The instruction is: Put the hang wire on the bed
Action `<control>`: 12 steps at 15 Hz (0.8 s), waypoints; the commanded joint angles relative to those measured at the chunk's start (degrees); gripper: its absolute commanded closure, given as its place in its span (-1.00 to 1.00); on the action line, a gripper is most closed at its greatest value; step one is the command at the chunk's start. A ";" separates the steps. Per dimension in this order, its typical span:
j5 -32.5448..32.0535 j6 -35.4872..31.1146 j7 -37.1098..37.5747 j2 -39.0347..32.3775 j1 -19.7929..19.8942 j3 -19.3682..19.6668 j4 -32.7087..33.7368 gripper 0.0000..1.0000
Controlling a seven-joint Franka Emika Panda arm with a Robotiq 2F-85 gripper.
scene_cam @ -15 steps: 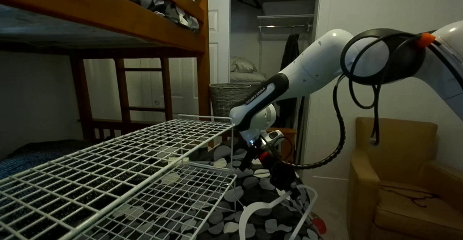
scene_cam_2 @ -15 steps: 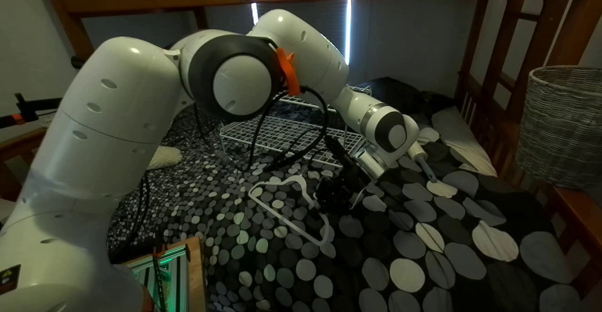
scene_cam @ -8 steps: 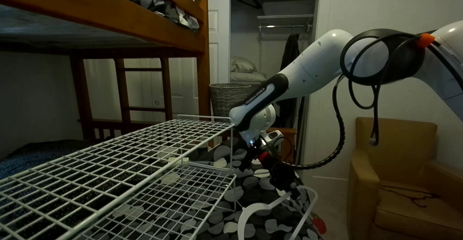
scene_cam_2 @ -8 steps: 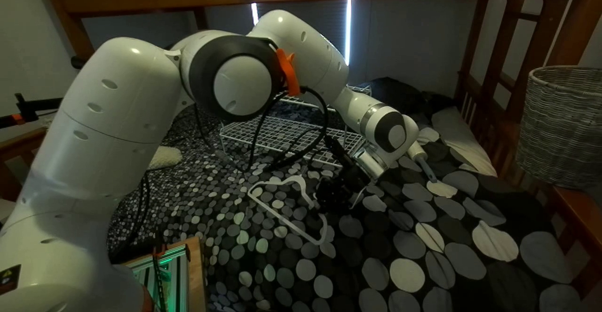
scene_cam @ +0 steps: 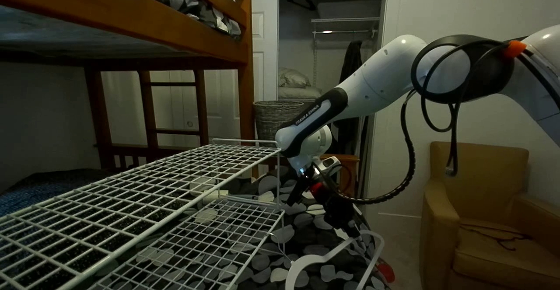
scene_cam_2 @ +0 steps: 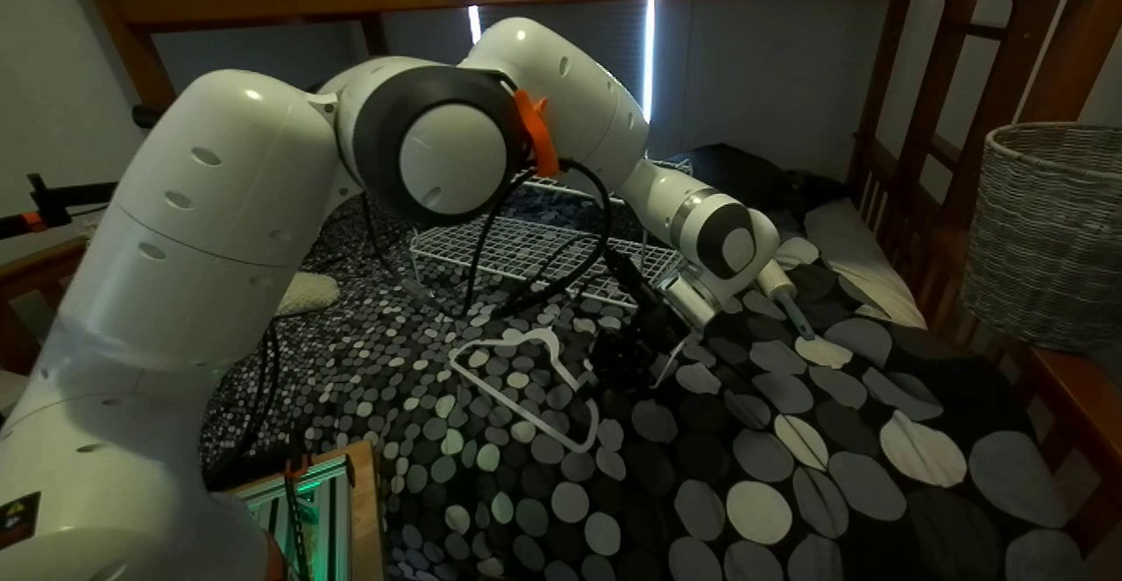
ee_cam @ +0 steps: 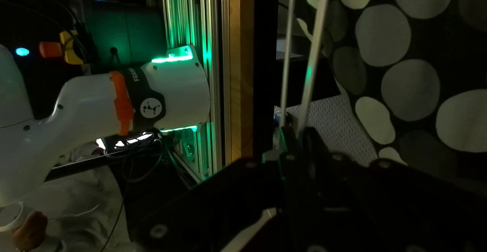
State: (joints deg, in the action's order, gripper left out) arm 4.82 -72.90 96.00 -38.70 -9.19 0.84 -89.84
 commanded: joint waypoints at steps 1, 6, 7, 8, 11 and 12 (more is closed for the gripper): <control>-0.43 -1.21 -1.03 0.85 -0.51 0.38 -0.33 0.13; -1.08 -10.23 -1.98 6.32 0.01 0.89 -4.47 -0.63; -0.58 -12.81 -1.98 7.59 0.19 0.82 -5.37 -0.80; 0.00 -15.44 -2.07 8.84 0.41 0.67 -6.36 -0.96; 1.81 -23.99 -3.97 13.97 1.27 0.01 -10.90 -1.00; 2.37 -26.96 -5.49 15.79 1.56 -0.21 -12.77 -1.00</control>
State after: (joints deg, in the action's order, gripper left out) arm 5.08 -91.71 93.97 -29.95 -8.92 1.33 -94.46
